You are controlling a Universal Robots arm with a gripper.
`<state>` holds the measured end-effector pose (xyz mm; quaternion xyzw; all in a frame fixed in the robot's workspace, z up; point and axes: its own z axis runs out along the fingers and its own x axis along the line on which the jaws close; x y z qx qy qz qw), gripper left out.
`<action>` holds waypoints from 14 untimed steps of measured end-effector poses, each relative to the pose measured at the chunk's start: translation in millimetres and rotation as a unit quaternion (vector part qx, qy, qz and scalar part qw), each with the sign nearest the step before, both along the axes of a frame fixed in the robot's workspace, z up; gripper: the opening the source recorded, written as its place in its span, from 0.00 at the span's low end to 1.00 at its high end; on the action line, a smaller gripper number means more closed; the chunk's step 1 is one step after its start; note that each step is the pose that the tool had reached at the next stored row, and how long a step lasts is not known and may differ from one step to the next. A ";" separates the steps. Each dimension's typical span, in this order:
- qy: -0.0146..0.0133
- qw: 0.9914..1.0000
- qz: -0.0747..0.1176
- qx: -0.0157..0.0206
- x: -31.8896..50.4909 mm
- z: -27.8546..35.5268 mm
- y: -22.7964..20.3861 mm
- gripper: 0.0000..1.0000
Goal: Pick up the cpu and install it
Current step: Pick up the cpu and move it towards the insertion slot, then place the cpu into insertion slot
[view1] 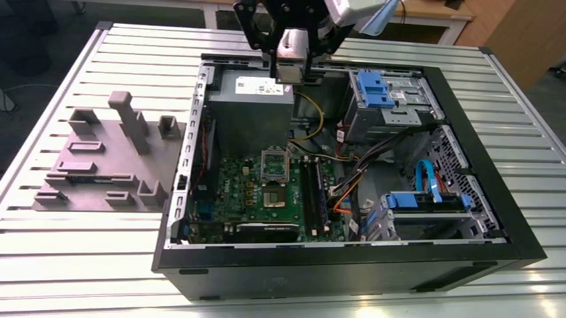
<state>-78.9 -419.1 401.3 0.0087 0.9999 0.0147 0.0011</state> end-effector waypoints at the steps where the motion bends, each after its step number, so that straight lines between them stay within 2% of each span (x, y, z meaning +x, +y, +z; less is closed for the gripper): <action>1: 0.000 1.000 0.000 0.000 3.1 0.0 0.0 0.47; 5: 0.000 1.000 0.000 0.000 9.2 0.0 -0.1 0.47; 14: 0.000 1.000 0.000 0.000 10.1 0.0 0.0 0.47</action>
